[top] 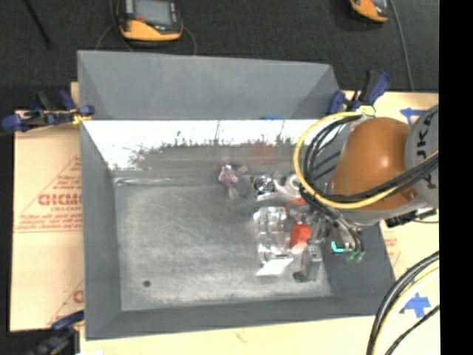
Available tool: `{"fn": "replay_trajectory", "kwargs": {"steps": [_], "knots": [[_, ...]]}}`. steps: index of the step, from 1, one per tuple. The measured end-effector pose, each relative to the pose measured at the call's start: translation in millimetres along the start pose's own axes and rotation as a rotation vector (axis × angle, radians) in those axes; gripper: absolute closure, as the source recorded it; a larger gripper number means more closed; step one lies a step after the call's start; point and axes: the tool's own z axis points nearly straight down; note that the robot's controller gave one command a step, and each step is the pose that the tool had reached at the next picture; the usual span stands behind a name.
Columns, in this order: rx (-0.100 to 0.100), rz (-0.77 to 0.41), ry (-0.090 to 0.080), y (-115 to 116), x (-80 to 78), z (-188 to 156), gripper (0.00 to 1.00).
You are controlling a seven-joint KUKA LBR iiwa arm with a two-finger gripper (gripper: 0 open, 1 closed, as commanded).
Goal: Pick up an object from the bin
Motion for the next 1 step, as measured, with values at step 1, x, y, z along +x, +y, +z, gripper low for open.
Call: {"fn": "replay_trajectory", "kwargs": {"steps": [1], "knots": [[0.004,-0.285,-0.018,-8.8,-0.3,83.8,0.00]]}}
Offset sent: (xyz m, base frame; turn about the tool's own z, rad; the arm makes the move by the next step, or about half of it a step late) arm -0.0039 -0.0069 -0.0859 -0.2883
